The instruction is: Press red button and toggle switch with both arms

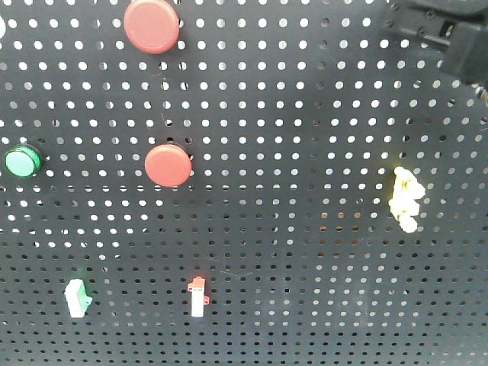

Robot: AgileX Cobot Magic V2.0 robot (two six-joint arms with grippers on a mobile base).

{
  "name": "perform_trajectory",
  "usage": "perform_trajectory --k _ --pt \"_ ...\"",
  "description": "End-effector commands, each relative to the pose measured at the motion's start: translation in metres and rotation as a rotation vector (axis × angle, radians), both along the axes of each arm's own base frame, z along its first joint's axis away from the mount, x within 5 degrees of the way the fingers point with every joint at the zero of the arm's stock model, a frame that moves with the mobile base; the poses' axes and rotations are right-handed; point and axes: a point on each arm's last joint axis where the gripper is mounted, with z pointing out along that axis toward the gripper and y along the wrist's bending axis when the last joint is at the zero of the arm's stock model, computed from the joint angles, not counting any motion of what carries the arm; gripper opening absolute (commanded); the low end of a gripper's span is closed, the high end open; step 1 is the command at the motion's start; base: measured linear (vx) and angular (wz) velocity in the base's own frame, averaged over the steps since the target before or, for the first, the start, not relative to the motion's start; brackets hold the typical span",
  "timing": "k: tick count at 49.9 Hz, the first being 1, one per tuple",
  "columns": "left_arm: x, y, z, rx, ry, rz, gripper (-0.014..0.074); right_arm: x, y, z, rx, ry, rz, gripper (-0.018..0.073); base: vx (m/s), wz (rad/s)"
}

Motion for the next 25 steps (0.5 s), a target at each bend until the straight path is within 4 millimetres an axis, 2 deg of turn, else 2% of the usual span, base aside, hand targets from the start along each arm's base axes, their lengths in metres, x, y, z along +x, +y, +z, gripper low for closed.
perform_trajectory --k 1,11,25 --pt "-0.001 0.004 0.011 -0.062 -0.021 0.026 0.0002 -0.005 -0.006 0.015 0.04 -0.058 -0.045 -0.0003 0.0 0.0" --pt "-0.001 0.004 0.011 -0.06 -0.02 0.024 0.0002 0.0 -0.005 0.011 0.016 -0.051 -0.059 -0.0003 0.0 0.0" --pt "-0.002 0.001 0.008 -0.037 -0.004 -0.01 0.0002 0.005 -0.015 0.011 0.006 -0.055 -0.119 -0.0003 0.0 0.0"
